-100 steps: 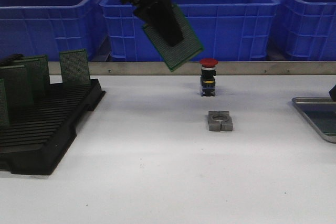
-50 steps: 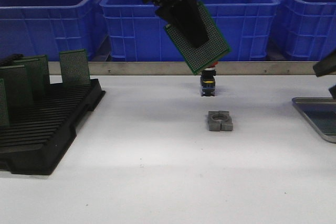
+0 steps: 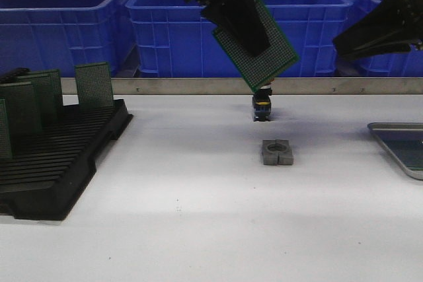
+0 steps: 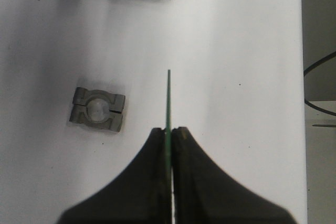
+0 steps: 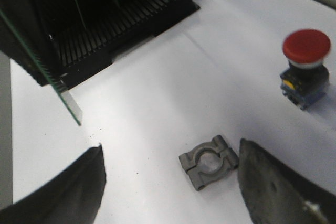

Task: Place circuit board on tray
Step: 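Reach the right gripper to the held board and close on its edge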

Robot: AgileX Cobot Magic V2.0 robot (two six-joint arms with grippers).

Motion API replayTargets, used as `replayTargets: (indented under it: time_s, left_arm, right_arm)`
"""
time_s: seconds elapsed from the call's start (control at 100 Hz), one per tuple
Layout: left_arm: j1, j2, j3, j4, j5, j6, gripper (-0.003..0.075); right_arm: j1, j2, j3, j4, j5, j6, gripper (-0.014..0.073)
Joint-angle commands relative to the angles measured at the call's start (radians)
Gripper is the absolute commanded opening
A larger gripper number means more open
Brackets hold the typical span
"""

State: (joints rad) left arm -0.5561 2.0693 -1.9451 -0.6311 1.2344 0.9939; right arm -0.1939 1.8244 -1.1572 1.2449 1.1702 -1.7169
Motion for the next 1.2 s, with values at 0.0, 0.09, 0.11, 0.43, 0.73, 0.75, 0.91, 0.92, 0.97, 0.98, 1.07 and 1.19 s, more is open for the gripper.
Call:
replayTargets:
  time_s: [0.0,0.09,0.11,0.43,0.73,0.75,0.91,0.92,0.97,0.98,1.07,1.19]
  left_arm:
    - [-0.008,-0.069,-0.033,-0.055,0.042,-0.005,-0.0018]
    - [-0.008,-0.069,-0.033,-0.055,0.042,-0.005,-0.0018]
    - [-0.008,-0.069,-0.033,-0.055,0.042,-0.005,-0.0018]
    - [-0.008,-0.069,-0.033,-0.055,0.042,-0.005,-0.0018]
    - [-0.008,-0.069,-0.033,-0.055,0.042,-0.005,-0.0018]
    - [-0.008,-0.069,-0.033,-0.055,0.042,-0.005,-0.0018]
    - [-0.008,-0.069,-0.033,-0.055,0.042,-0.005,-0.0018]
    - [-0.008,-0.069,-0.033,-0.055,0.042,-0.005,-0.0018]
    - [-0.008,-0.069,-0.033,-0.055,0.042,-0.005,-0.0018]
    - [-0.008,-0.069,-0.033,-0.055,0.042,-0.005,-0.0018]
    - [-0.008,-0.069,-0.033,-0.055,0.042,-0.005,-0.0018]
    - [-0.008,-0.069,-0.033,-0.055,0.042,-0.005,-0.0018]
  right_arm:
    - [0.027,-0.062,-0.027,0.059,0.159,-0.089,0.0548]
    - [0.052,-0.062,-0.027,0.059,0.159,-0.118,0.0548]
    - [0.058,-0.062,-0.027,0.059,0.159,-0.121,0.0548]
    - [0.112,-0.062,-0.027,0.059,0.159,-0.128,0.0548]
    - [0.17,-0.062,-0.027,0.059,0.159,-0.128,0.0548]
    - [0.174,-0.062,-0.027,0.059,0.159,-0.128,0.0548]
    - [0.189,-0.061,-0.027,0.059,0.157,-0.128,0.0493]
    - [0.189,-0.061,-0.027,0.059,0.157,-0.128,0.0484]
    - [0.19,-0.058,-0.027,0.059,0.157,-0.127,0.0458]
    - [0.19,-0.058,-0.027,0.06,0.157,-0.127,0.0455]
    - [0.19,-0.055,-0.027,0.06,0.156,-0.127,0.0417]
    - [0.193,-0.054,-0.027,0.063,0.156,-0.127,0.0377]
